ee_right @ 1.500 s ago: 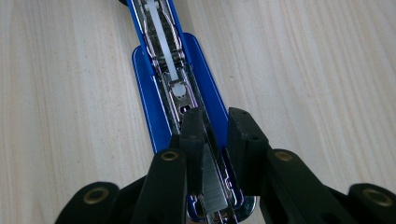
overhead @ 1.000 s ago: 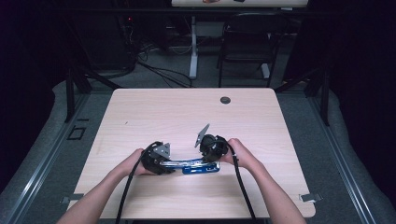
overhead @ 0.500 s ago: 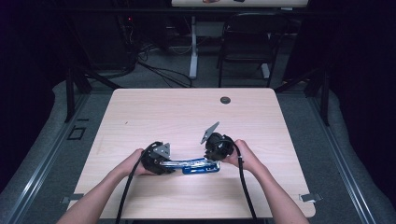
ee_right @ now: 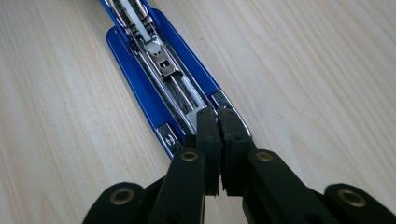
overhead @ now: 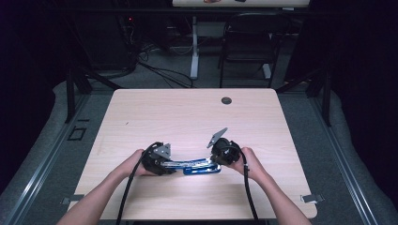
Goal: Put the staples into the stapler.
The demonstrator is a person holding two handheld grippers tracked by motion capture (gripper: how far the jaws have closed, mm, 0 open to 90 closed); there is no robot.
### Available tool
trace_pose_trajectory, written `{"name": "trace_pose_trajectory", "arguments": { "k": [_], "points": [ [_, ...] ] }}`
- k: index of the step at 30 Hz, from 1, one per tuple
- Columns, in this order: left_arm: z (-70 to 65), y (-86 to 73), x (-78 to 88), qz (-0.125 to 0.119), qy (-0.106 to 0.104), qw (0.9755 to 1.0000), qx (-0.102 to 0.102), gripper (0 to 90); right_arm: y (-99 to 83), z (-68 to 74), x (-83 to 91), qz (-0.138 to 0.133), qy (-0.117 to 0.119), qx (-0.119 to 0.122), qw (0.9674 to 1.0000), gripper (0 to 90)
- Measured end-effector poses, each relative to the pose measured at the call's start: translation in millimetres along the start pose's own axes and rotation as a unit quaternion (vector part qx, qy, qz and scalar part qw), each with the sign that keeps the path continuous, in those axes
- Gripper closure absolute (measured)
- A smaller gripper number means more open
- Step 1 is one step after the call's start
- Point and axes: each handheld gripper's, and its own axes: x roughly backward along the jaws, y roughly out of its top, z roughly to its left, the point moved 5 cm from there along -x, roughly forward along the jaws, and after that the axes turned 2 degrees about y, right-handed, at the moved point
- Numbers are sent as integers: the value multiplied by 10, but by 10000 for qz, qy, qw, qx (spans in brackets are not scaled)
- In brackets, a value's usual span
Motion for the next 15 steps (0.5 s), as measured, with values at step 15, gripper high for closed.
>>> {"name": "trace_pose_trajectory", "arguments": {
  "k": [15],
  "points": [
    [-18,42,63,-71,86,9998,-141,655,-36,-3,-35,-106,91,-148,9998,888]
  ]
}}
